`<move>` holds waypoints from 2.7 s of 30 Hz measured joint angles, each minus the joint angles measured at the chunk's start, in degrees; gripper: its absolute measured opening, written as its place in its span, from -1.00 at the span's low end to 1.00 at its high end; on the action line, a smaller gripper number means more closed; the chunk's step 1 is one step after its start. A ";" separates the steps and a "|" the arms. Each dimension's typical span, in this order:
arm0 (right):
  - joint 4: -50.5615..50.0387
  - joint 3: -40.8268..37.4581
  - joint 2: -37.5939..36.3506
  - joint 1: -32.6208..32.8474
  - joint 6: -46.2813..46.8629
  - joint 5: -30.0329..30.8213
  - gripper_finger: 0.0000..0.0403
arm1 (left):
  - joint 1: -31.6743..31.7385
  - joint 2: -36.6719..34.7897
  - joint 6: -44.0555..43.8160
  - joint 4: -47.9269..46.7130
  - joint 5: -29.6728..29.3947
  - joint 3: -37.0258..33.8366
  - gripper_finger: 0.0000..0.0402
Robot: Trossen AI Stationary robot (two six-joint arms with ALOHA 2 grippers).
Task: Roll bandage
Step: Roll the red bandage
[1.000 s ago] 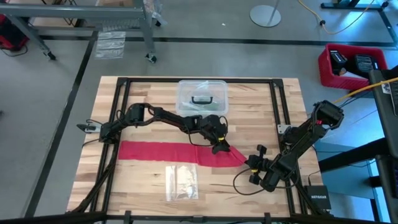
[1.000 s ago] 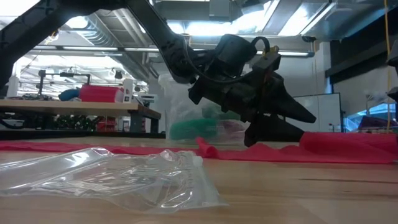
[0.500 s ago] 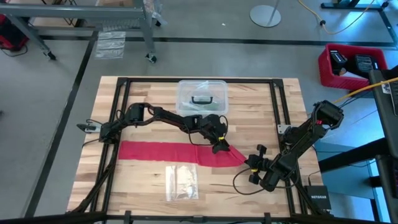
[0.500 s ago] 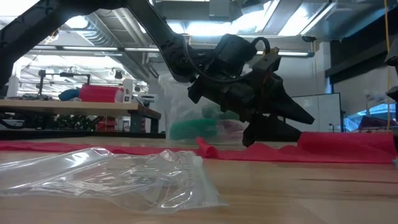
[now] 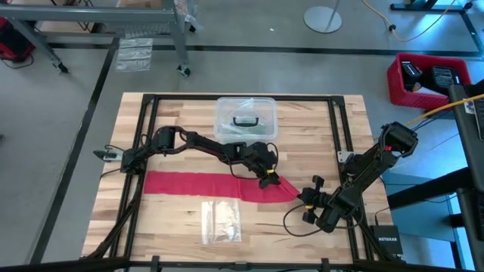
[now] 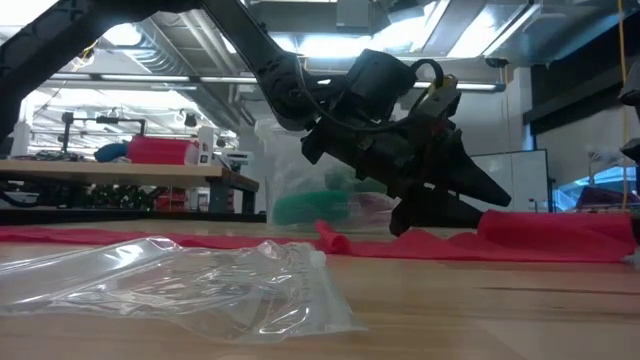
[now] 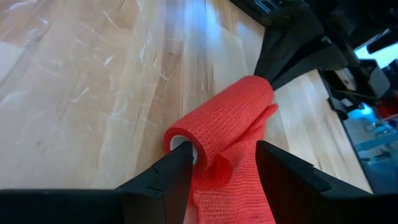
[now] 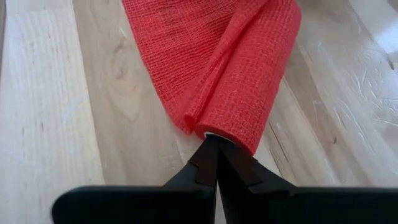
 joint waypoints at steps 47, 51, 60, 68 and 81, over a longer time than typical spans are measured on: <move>0.22 0.00 -0.02 0.11 -4.66 2.17 -0.95 | -1.86 -0.48 5.28 1.84 7.11 3.52 -0.16; 0.02 0.00 -0.02 0.11 -4.72 2.61 -0.95 | -1.86 -0.48 4.69 1.04 7.41 3.52 -0.16; 2.42 0.00 -0.02 0.07 -11.39 4.69 -0.95 | -0.56 -0.48 -7.04 1.00 7.04 3.52 -0.16; 1.62 0.00 -0.02 0.00 -18.11 5.09 -0.95 | -0.11 -0.48 -14.80 0.04 8.51 3.61 -0.16; 1.68 0.00 -0.02 -0.04 -26.36 3.08 -0.95 | -0.06 -0.48 -16.55 0.93 5.12 3.61 -0.16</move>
